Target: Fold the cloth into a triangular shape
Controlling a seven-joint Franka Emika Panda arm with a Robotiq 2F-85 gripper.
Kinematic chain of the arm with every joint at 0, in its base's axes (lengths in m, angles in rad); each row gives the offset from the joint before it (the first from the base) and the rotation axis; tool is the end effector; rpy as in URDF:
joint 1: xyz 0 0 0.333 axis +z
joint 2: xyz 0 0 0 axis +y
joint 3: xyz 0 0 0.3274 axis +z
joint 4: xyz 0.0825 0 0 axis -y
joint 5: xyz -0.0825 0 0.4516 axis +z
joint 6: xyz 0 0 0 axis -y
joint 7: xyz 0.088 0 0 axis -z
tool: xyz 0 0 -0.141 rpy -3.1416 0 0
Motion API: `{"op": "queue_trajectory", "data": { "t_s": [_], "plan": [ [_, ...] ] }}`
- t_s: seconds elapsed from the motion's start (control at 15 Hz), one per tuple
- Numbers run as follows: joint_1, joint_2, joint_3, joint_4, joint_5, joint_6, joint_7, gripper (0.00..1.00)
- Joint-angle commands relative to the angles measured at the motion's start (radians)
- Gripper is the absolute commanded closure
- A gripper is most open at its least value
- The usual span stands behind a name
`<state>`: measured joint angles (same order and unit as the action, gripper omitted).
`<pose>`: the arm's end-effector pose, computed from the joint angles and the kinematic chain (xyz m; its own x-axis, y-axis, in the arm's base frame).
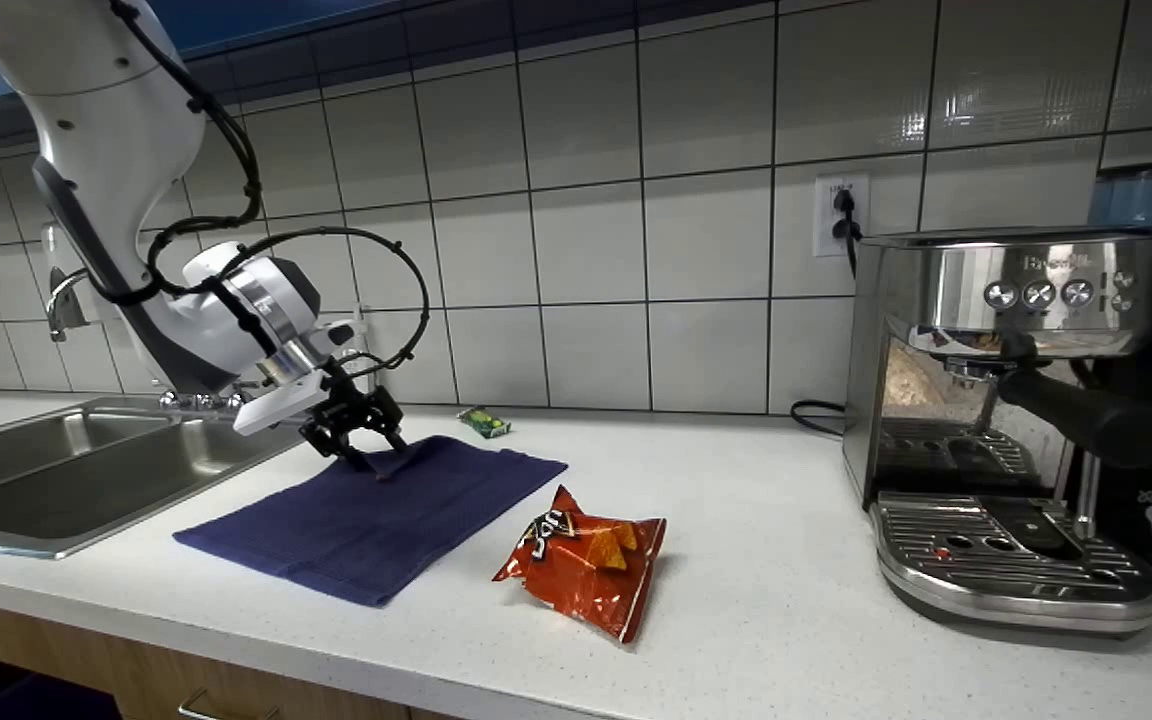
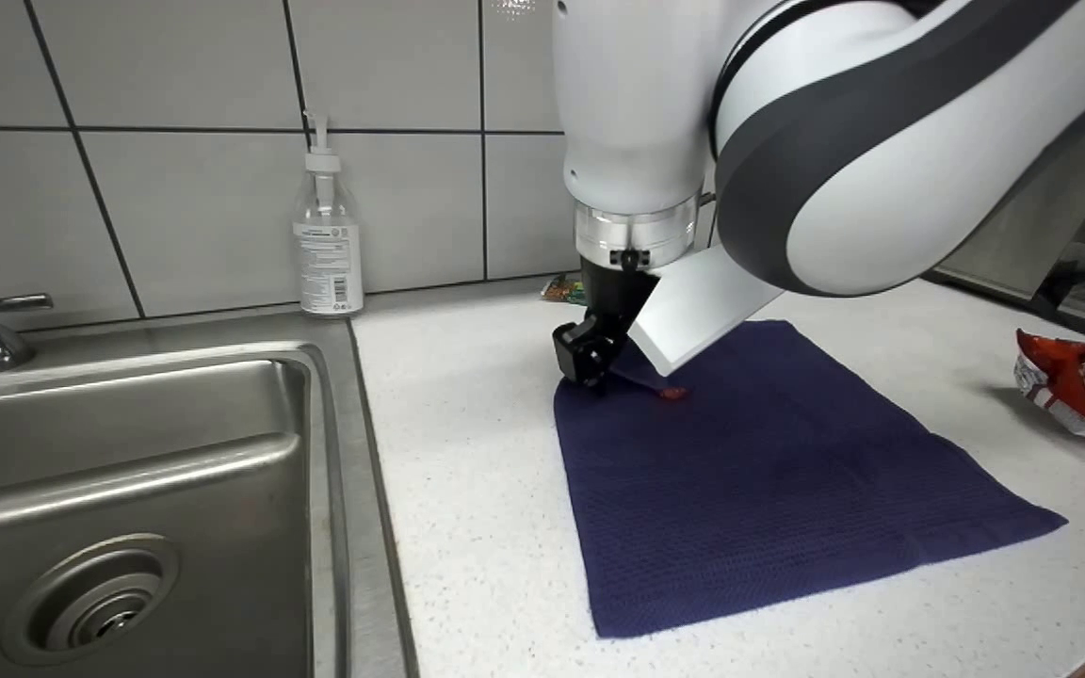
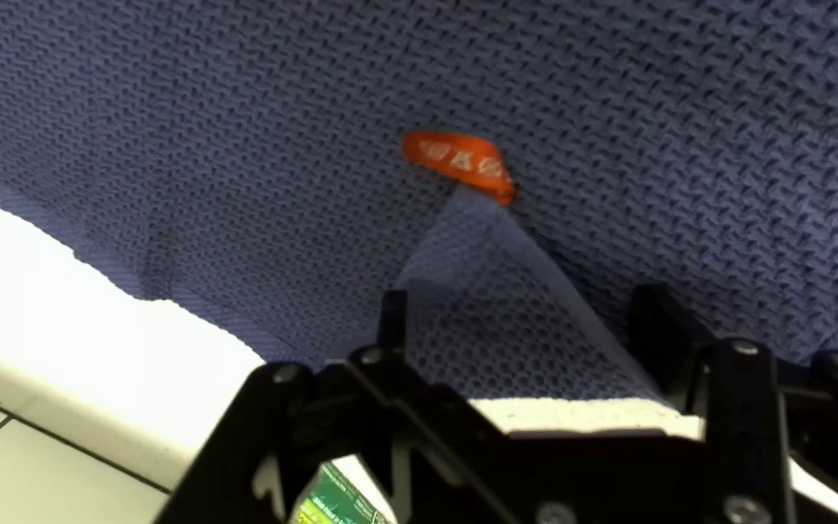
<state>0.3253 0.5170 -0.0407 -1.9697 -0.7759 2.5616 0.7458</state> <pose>0.6470 0.1862 0.1359 0.9434 0.2301 0.2387 0.1273 -0.9162 0.3799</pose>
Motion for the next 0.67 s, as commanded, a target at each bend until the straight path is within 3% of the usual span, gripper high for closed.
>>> {"op": "queue_trajectory", "data": {
  "t_s": [0.0,0.4,0.6],
  "plan": [
    [0.023,0.004,-0.018,0.014,-0.018,-0.015,0.029,0.51],
    [0.027,0.006,-0.017,0.013,-0.017,-0.016,0.027,0.97],
    [0.028,0.007,-0.017,0.012,-0.015,-0.016,0.025,1.00]
  ]
}}
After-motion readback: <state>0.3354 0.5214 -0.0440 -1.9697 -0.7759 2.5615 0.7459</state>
